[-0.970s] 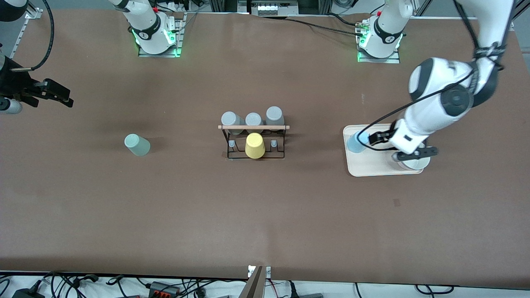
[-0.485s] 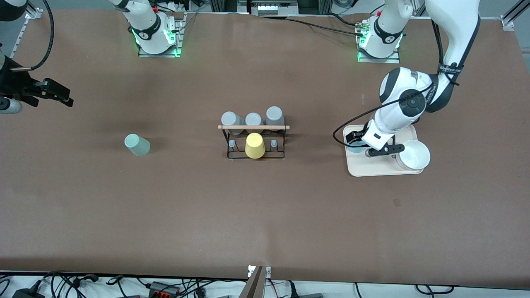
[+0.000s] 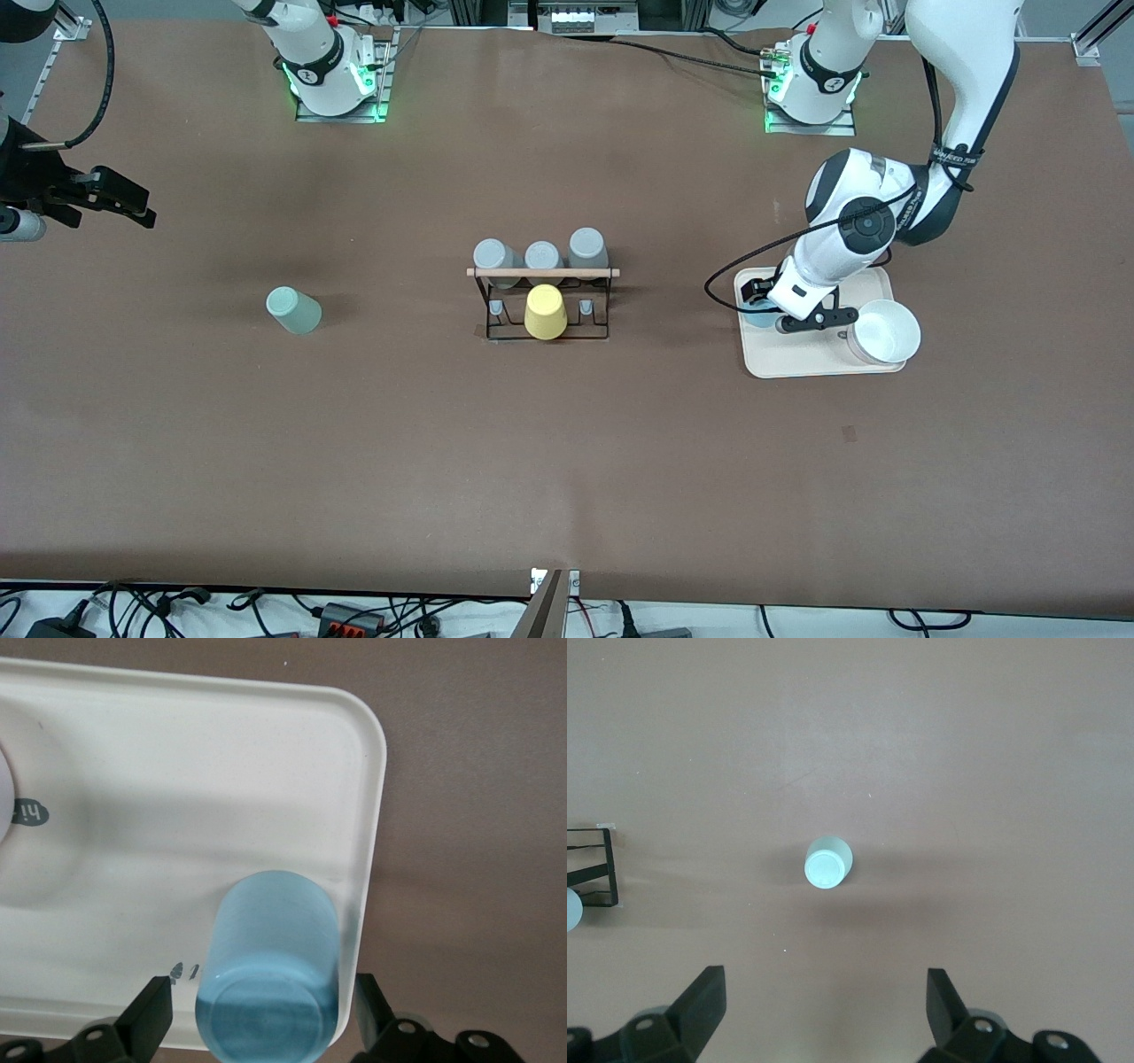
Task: Hang scattered cups on rack with three cups
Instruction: 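Lower the left gripper over the light blue cup and close on it, then lift the light blue cup and carry it to the wooden rack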
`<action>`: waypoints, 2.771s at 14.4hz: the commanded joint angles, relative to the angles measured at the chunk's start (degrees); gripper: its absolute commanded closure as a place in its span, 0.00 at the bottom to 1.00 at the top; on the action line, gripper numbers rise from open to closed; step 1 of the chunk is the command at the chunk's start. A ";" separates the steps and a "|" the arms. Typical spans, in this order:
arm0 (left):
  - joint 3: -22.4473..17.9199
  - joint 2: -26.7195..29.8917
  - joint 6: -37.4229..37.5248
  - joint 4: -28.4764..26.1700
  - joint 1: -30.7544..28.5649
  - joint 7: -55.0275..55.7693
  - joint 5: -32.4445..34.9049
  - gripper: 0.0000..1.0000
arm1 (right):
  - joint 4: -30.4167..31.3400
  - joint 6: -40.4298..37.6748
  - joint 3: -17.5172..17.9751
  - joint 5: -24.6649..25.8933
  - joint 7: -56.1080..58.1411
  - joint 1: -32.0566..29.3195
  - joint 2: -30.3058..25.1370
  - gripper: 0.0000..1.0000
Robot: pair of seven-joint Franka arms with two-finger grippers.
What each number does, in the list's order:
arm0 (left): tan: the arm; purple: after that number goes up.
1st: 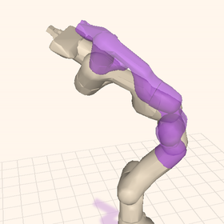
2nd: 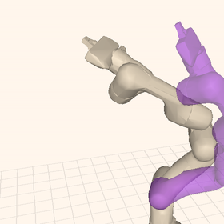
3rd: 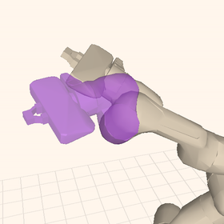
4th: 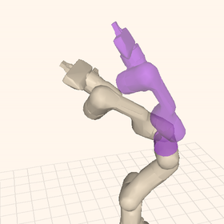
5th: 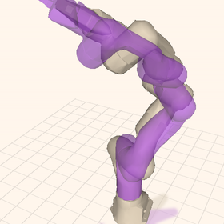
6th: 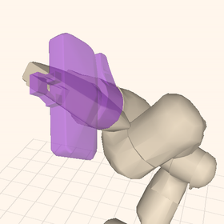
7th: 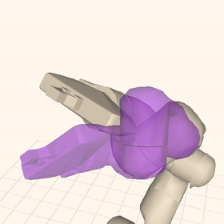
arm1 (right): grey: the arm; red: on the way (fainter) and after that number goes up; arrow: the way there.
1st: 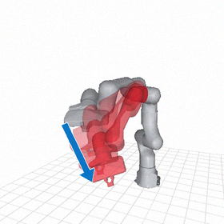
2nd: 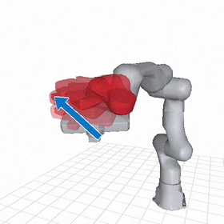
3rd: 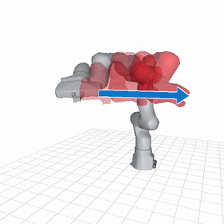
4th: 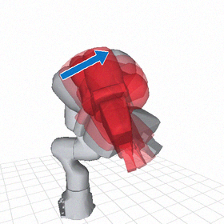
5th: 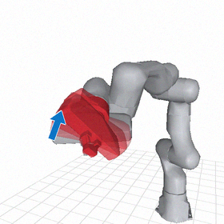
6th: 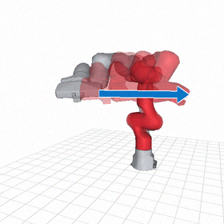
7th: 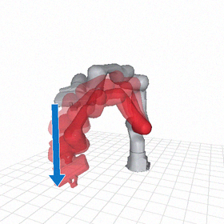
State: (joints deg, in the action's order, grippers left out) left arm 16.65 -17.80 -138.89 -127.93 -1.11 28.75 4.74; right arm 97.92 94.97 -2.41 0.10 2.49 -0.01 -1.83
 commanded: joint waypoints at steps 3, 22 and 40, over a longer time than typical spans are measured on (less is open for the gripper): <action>0.13 0.05 -0.42 0.14 -0.39 1.49 1.76 0.37 | 0.60 -0.22 0.38 -0.01 0.23 -0.52 -1.07 0.00; 0.13 -16.19 36.41 55.22 19.72 35.39 -2.19 0.54 | 0.60 0.04 0.30 -0.01 0.23 -0.61 -0.81 0.00; -0.66 -25.88 28.77 58.16 30.11 45.52 -0.61 0.54 | -0.80 1.54 0.30 -0.89 0.32 -0.96 3.93 0.00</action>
State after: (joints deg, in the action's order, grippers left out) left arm 16.54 -44.24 -108.03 -67.53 28.54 73.96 3.25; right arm 97.93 96.15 -2.45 0.09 2.48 -0.15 0.93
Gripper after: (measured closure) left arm 0.339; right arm 0.000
